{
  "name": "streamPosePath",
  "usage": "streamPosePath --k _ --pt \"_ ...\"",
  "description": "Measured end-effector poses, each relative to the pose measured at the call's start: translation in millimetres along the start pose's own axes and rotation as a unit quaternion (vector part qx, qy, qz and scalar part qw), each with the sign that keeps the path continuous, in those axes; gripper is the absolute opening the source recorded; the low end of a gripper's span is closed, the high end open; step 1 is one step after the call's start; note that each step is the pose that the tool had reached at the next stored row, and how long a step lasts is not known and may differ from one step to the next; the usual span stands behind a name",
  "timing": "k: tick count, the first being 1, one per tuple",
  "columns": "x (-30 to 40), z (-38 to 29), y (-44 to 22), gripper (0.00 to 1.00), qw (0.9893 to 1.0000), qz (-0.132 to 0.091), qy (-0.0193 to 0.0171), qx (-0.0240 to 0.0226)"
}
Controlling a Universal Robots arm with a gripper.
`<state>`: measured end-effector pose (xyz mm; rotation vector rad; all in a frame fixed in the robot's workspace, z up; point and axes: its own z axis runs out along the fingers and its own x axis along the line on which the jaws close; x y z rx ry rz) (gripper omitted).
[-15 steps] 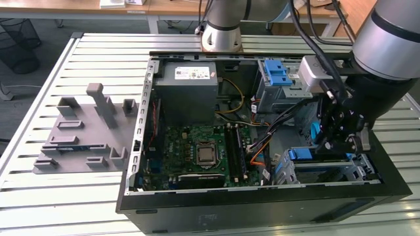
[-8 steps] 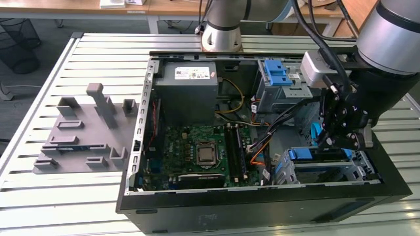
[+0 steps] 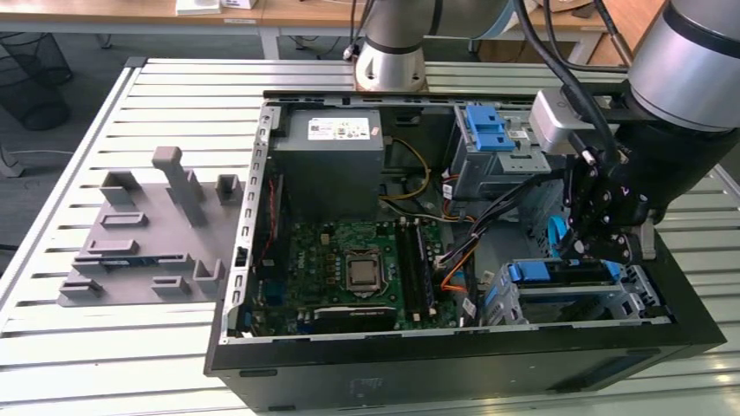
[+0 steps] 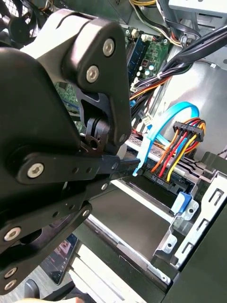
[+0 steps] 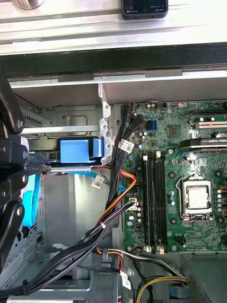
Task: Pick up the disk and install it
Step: 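Insert the second disk wire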
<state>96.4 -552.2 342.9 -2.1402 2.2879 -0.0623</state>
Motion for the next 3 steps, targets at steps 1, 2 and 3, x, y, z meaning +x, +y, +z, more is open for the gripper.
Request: streamPosePath --k 1,2,3 --pt "0.0 0.0 0.0 0.11 1.0000 0.000 -0.0006 0.0000" --pt "0.0 0.0 0.0 0.11 1.0000 0.000 -0.0006 0.0000" --pt "0.0 0.0 0.0 0.11 1.0000 0.000 -0.0007 -0.0001"
